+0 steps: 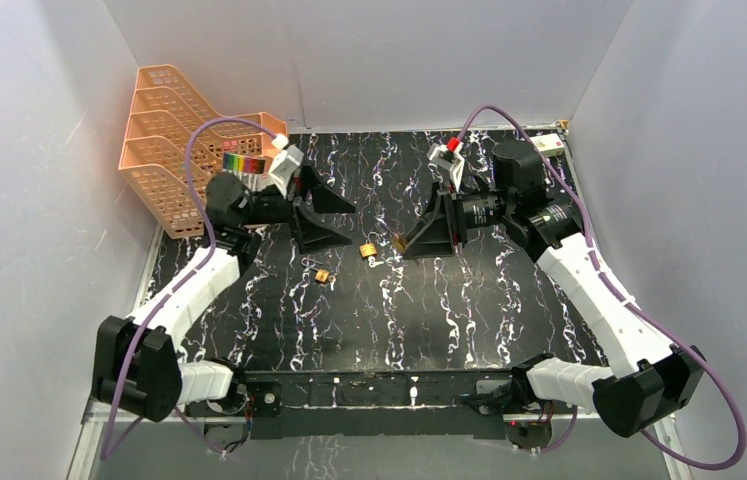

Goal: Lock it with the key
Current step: Pick up the lock from the center of the board.

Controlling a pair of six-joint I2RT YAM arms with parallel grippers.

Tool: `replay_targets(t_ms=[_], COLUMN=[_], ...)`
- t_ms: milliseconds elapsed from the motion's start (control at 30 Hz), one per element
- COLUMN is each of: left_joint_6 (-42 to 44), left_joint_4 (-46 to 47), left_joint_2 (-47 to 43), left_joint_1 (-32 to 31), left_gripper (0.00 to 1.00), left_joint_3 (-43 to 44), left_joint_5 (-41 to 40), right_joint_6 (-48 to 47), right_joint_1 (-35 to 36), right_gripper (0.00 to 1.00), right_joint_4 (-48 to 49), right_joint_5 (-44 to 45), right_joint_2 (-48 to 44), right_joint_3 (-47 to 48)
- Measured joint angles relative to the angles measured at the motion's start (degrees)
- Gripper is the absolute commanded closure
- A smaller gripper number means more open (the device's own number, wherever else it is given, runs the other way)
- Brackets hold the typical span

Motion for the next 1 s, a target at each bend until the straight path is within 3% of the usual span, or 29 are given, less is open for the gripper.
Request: replay_targets(t_ms=[267,567,867,933,1000], left_joint_6=[-0.1,-0.7,-1.9,-2.1,-2.3], left_joint_4=[1.2,2.8,3.9,3.9,3.9], left_joint_2=[4.5,6.6,9.4,9.8,10.3], left_joint_1=[-6.5,-9.0,-9.8,-9.9,-10.1], left_gripper=[0.16,0.25,0.46,0.54,0.74], left_joint_3=[4.6,7.6,10.7,10.9,11.2], left_joint_5=[3.2,4.9,6.0,6.0,6.3], right_joint_6=[1.8,1.9,1.5,1.4,1.3], right_joint_1=[0.0,0.0,0.0,0.0,0.0], right_gripper=[0.89,0.89,0.89,0.89,0.89], right_joint_4=[2.8,3.4,3.3,3.3,3.2], right_joint_5=[-1.2,-1.2,-1.2,-1.2,-1.2], right_joint_2=[0.0,-0.2,-0.3,-0.3,-0.3], right_joint_3=[-0.3,-1.9,-1.9,-1.9,-2.0])
